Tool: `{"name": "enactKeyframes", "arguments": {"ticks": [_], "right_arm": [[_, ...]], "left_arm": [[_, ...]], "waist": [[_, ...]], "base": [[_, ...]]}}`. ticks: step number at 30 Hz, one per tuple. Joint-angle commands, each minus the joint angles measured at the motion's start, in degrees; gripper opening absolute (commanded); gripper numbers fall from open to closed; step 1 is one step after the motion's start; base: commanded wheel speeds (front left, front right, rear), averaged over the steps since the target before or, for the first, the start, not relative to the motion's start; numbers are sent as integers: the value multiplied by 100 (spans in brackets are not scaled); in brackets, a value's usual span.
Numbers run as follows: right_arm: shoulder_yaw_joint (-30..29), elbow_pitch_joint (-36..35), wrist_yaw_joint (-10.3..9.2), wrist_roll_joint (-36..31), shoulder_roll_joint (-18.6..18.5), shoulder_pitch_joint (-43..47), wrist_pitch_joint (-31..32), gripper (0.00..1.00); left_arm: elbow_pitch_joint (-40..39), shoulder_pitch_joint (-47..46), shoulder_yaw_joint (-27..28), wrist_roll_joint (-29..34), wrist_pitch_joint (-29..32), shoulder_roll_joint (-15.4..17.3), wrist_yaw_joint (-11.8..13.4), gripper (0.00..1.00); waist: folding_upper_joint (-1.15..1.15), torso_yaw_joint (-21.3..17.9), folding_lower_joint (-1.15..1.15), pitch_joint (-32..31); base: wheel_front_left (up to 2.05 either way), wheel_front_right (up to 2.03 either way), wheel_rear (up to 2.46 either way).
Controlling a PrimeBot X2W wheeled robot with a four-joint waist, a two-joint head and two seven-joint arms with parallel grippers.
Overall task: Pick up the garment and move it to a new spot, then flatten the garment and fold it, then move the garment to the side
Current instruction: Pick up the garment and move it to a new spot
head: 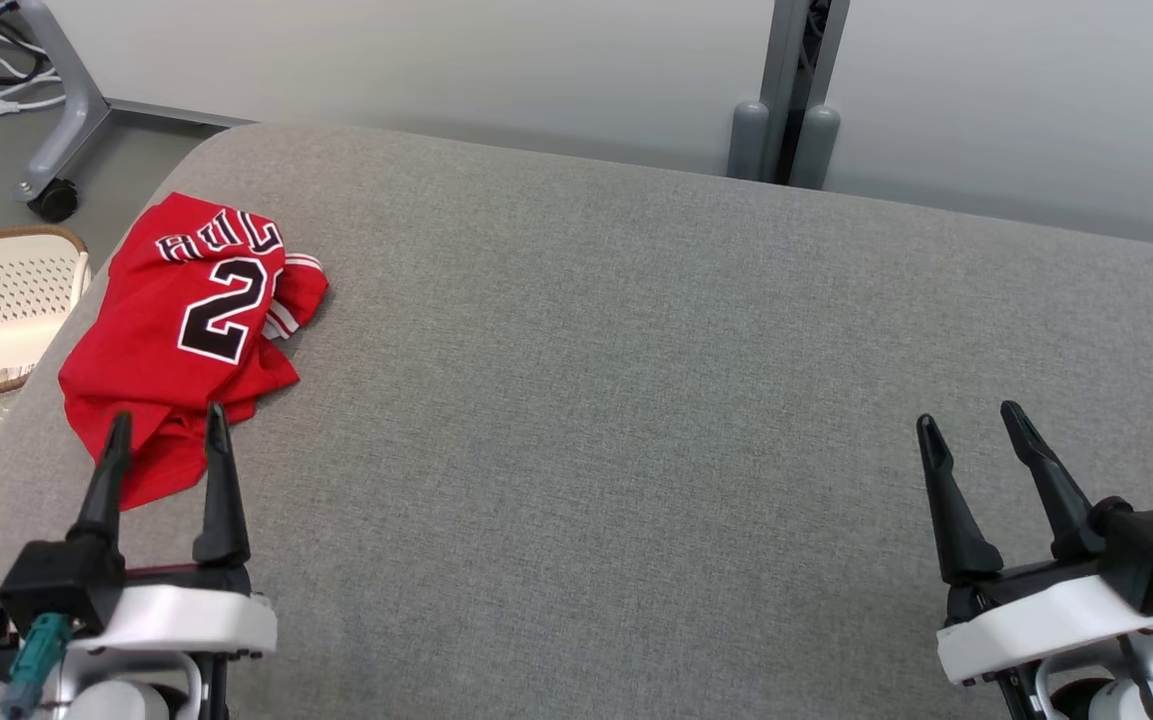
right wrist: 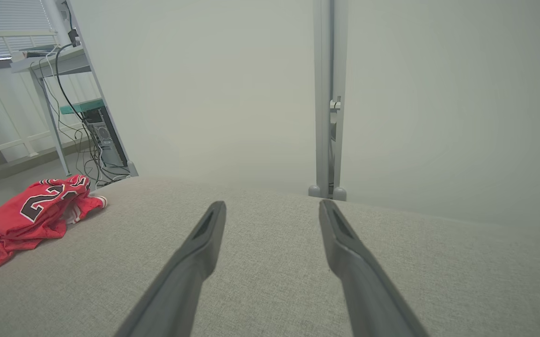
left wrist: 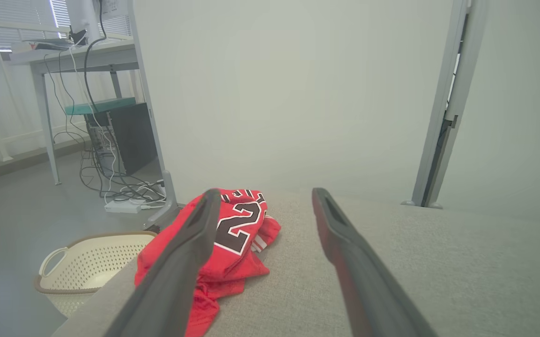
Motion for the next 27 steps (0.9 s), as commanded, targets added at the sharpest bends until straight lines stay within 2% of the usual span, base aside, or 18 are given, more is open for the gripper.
{"name": "enactKeyframes", "arguments": {"ticks": [1, 8, 13, 16, 20, 27], "right_arm": [[-29, -57, 2, -68, -37, -19, 3, 100], [-98, -376, 2, -313, -36, -134, 244, 100], [-36, -525, 2, -347, -35, -285, 349, 100], [13, -600, 2, -395, -39, -383, 381, 100], [55, -626, 2, -445, -35, -536, 380, 100], [126, -588, 2, -488, -35, -744, 338, 100]], "left_arm": [[-84, -172, 11, 38, -21, 74, 22, 100], [-751, -1229, 285, 216, -28, 545, 64, 100], [-453, -2055, 430, 252, 147, 990, -73, 100], [167, -2500, 406, 154, 315, 1166, -249, 100], [1526, -3015, 320, 59, 544, 1350, -517, 100], [3752, -3684, 186, -119, 423, 1346, -921, 100]], "waist": [[0, 6, 0, 29], [0, -36, 0, 386], [0, -240, 0, 750], [0, -389, 0, 1007], [0, -554, 0, 1309], [0, -774, 0, 1672]], "base": [[0, 0, 0], [0, 0, 0], [0, 0, 0], [0, 0, 0], [0, 0, 0], [0, 0, 0]]}}
